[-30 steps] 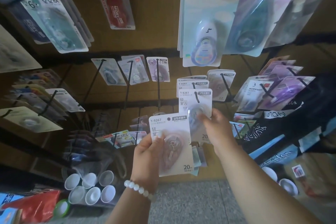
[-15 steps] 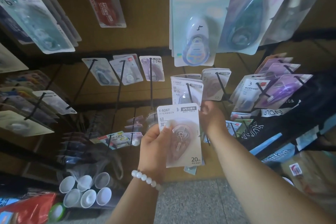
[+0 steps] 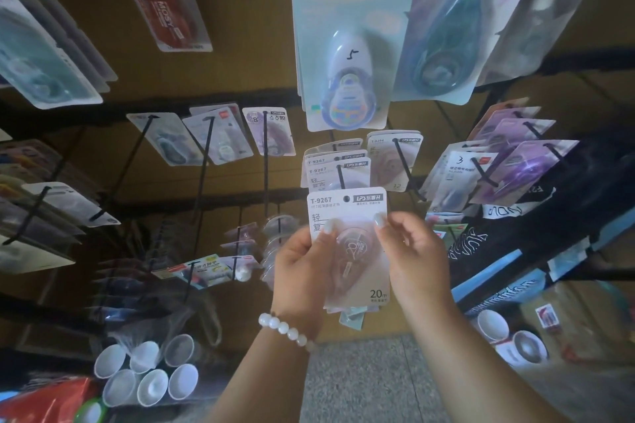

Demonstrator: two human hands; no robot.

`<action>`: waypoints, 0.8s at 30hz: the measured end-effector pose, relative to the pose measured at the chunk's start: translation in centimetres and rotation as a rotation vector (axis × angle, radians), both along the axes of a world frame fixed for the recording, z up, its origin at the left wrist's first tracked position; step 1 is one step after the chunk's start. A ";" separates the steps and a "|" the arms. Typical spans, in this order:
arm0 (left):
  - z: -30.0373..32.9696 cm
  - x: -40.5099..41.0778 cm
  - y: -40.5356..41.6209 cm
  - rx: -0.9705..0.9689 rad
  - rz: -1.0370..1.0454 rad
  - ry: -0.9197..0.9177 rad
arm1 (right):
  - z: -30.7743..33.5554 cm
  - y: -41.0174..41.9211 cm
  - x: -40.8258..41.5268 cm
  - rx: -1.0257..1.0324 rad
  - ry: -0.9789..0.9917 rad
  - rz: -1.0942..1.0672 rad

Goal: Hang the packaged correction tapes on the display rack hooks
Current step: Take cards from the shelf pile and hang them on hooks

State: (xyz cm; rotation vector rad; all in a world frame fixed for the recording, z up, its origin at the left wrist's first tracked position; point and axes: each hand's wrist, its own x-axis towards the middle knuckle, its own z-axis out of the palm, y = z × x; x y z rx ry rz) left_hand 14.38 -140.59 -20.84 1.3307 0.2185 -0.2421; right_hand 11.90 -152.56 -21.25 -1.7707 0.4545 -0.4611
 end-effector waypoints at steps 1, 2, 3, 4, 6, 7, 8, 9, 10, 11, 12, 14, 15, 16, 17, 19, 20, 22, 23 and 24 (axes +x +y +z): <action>-0.1 0.1 -0.1 -0.005 0.002 0.008 | -0.2 -0.1 0.2 -0.005 -0.002 -0.007; -0.2 0.2 -0.2 -0.006 0.000 0.015 | -0.5 -0.1 0.3 -0.009 -0.004 -0.013; -0.3 0.2 -0.3 -0.008 -0.003 0.023 | -0.8 -0.2 0.4 -0.010 -0.002 -0.017; -0.4 0.3 -0.4 -0.008 -0.003 0.032 | -1.1 -0.2 0.6 -0.009 0.000 -0.018; -0.6 0.3 -0.5 0.003 -0.001 0.046 | -1.5 -0.2 0.7 -0.009 0.008 -0.020; -0.7 0.3 -0.5 0.009 -0.002 0.048 | -1.6 -0.2 0.8 -0.007 0.007 -0.024; -0.9 0.4 -0.5 0.016 -0.001 0.047 | -1.6 -0.3 0.8 -0.010 0.003 -0.027; -1.0 0.5 -0.6 0.023 0.000 0.045 | -1.6 -0.3 0.9 -0.018 0.002 -0.028; -1.0 0.6 -0.6 0.031 0.004 0.045 | -1.7 -0.3 1.0 -0.028 0.004 -0.028; -1.1 0.7 -0.7 0.042 0.009 0.050 | -1.7 -0.4 1.1 -0.039 0.013 -0.026; -1.2 0.9 -0.7 0.057 0.011 0.057 | -1.8 -0.5 1.3 -0.047 0.026 -0.027; -1.2 1.4 -0.8 0.081 0.022 0.068 | -2.0 -0.6 1.9 -0.057 0.050 -0.037; -1.2 1.7 -0.9 0.092 0.035 0.070 | -2.1 -0.6 2.3 -0.057 0.059 -0.041; -1.3 2.0 -1.0 0.111 0.048 0.068 | -2.2 -0.7 2.7 -0.055 0.067 -0.044; -1.4 2.4 -1.0 0.136 0.062 0.064 | -2.3 -0.7 3.1 -0.055 0.075 -0.048; -1.5 3.1 -1.2 0.188 0.091 0.052 | -2.4 -0.7 3.9 -0.059 0.075 -0.063; -1.6 3.5 -1.2 0.212 0.108 0.043 | -2.5 -0.6 4.4 -0.068 0.071 -0.073; -1.6 4.2 -1.4 0.240 0.145 0.032 | -2.7 -0.6 5.2 -0.092 0.068 -0.083; -1.7 4.5 -1.6 0.244 0.163 0.030 | -2.8 -0.5 5.6 -0.098 0.070 -0.087; -1.7 4.8 -1.7 0.246 0.180 0.030 | -2.8 -0.5 5.9 -0.097 0.070 -0.094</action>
